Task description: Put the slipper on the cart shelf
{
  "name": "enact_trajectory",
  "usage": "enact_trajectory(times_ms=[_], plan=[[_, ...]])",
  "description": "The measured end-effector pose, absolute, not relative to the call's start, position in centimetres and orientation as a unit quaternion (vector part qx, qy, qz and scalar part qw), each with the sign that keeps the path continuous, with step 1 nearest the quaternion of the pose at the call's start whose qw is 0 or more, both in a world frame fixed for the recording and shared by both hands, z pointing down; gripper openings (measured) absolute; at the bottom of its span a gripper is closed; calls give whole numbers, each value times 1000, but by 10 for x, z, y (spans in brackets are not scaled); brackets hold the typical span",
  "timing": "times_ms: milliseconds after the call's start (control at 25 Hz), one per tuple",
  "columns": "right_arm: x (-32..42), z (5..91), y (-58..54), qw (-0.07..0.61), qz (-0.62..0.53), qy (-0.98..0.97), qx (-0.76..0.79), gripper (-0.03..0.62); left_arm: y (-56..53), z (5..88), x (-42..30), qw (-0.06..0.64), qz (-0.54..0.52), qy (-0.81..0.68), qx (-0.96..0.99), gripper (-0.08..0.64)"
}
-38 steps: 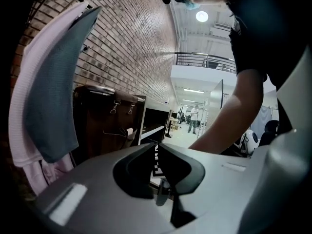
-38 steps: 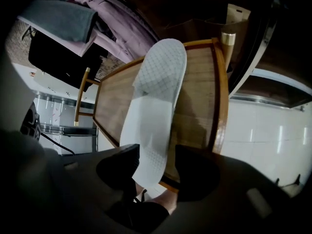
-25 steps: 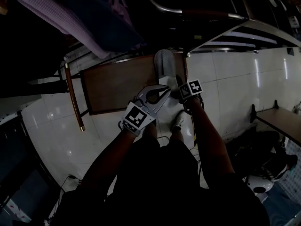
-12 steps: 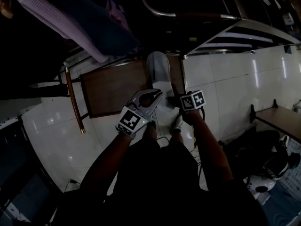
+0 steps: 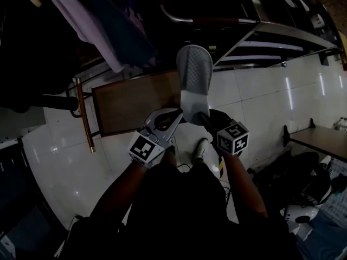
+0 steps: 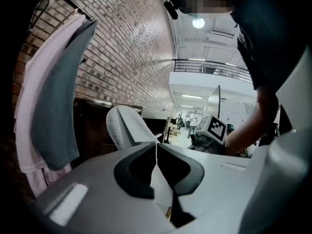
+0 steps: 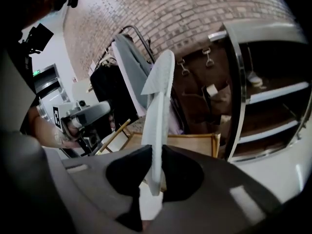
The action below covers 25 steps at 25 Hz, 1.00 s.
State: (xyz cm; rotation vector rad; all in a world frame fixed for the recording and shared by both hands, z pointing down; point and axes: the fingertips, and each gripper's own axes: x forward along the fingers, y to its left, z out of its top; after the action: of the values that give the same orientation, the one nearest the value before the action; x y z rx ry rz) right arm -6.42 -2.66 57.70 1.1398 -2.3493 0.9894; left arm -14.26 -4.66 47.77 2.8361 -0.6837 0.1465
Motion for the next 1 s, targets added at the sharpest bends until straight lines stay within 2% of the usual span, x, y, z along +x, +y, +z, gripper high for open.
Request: enact_trajectory(times_ms=[480, 720, 1000], plan=[[2, 444, 44, 103, 172, -878, 435, 60, 49, 403, -99, 83, 21, -303, 949, 3], [38, 413, 87, 89, 135, -890, 426, 60, 97, 388, -73, 73, 28, -331, 940, 3], [45, 383, 104, 75, 104, -893, 431, 60, 112, 373, -66, 59, 30, -323, 944, 3]])
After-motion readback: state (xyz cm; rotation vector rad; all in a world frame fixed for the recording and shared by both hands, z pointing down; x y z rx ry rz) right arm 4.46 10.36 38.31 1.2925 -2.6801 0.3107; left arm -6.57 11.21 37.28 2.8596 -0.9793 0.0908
